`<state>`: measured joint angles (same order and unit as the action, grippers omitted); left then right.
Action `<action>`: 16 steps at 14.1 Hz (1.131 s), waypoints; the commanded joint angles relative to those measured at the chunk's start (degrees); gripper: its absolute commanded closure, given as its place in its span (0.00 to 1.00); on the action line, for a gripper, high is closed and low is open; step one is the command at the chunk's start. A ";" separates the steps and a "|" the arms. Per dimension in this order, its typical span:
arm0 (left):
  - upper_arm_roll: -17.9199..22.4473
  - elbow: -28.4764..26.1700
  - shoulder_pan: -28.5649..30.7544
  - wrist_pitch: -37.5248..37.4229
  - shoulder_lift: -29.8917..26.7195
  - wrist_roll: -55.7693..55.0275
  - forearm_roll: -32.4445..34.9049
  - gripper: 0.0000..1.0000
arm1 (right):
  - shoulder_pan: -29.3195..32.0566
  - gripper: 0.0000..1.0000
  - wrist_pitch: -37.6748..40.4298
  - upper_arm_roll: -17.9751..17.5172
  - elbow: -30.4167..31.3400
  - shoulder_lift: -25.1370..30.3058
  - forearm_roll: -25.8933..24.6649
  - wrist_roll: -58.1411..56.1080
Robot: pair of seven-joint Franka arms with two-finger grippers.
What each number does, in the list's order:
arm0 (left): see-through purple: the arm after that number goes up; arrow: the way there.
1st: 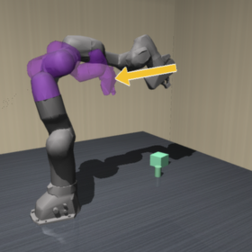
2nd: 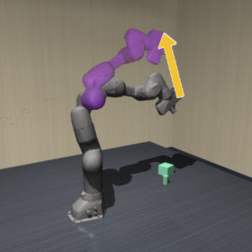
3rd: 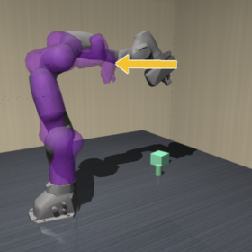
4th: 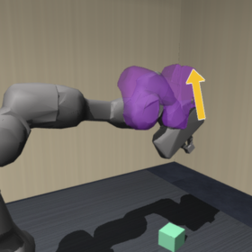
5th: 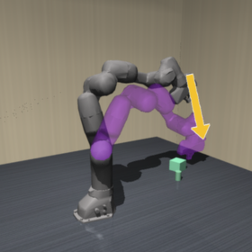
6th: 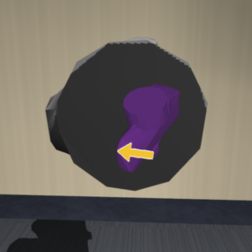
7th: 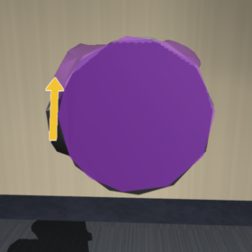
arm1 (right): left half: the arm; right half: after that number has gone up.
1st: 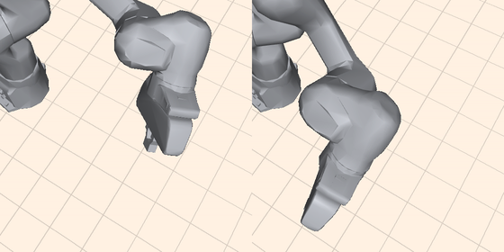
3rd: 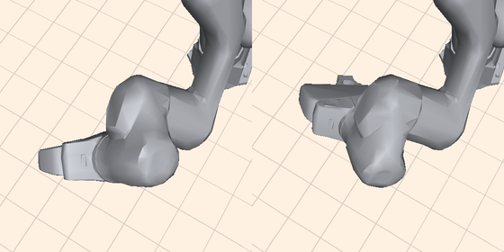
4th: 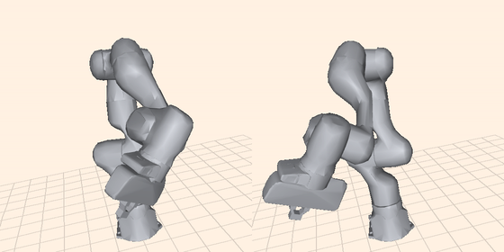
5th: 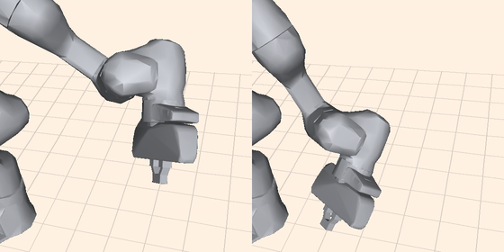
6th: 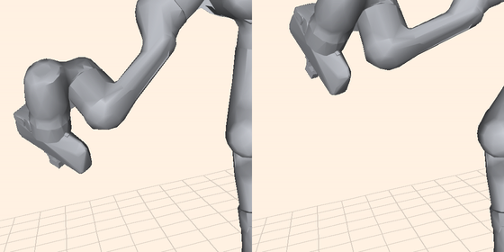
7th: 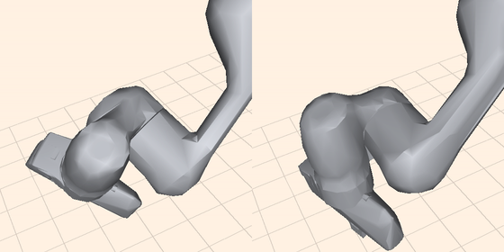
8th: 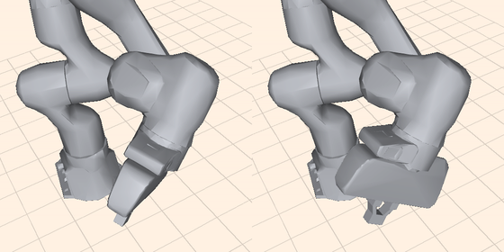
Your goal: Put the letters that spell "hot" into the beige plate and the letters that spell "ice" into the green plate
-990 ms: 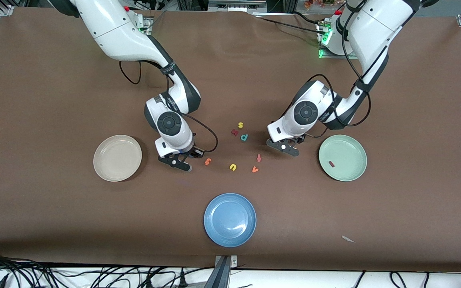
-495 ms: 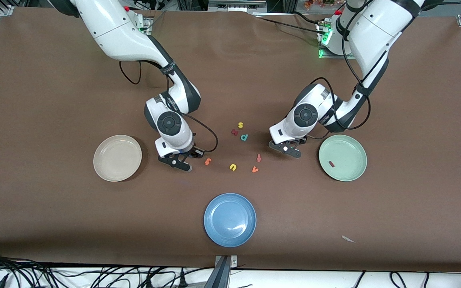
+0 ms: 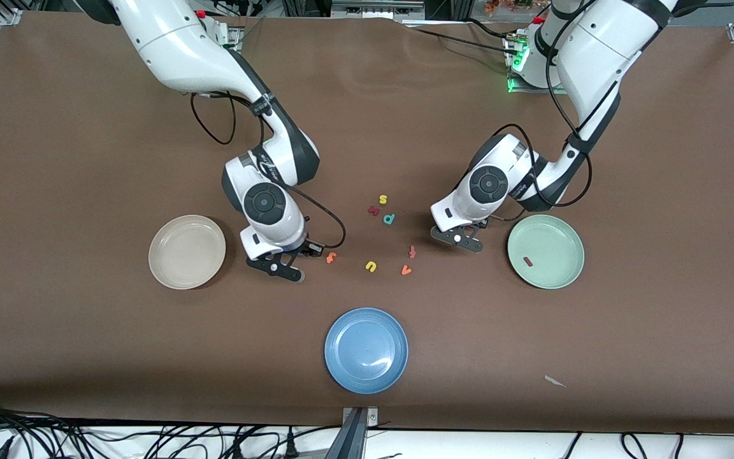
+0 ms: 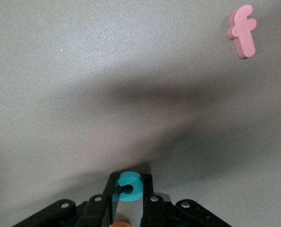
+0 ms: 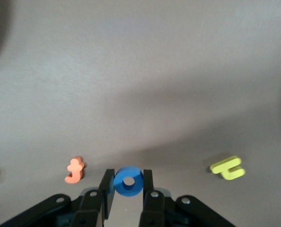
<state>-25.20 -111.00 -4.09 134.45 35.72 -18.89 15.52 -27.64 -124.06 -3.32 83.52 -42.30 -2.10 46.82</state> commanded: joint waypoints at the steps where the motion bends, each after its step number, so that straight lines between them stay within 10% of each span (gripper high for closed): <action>1: -0.38 0.69 1.89 -0.07 -2.49 -1.33 1.88 1.00 | 1.87 0.84 5.91 0.06 0.32 3.44 1.13 -9.09; 9: -0.29 9.12 9.09 -11.39 -4.17 6.74 1.88 1.00 | 7.77 0.84 6.21 5.76 15.69 14.78 1.22 -33.08; 16: 0.85 10.10 17.10 -11.41 -2.86 10.36 3.28 1.00 | 7.86 0.83 -13.64 13.51 32.48 18.05 4.99 -50.58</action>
<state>-23.84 -100.93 12.08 123.58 32.11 -8.79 15.94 -19.53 -132.57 9.07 110.39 -26.74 0.45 0.79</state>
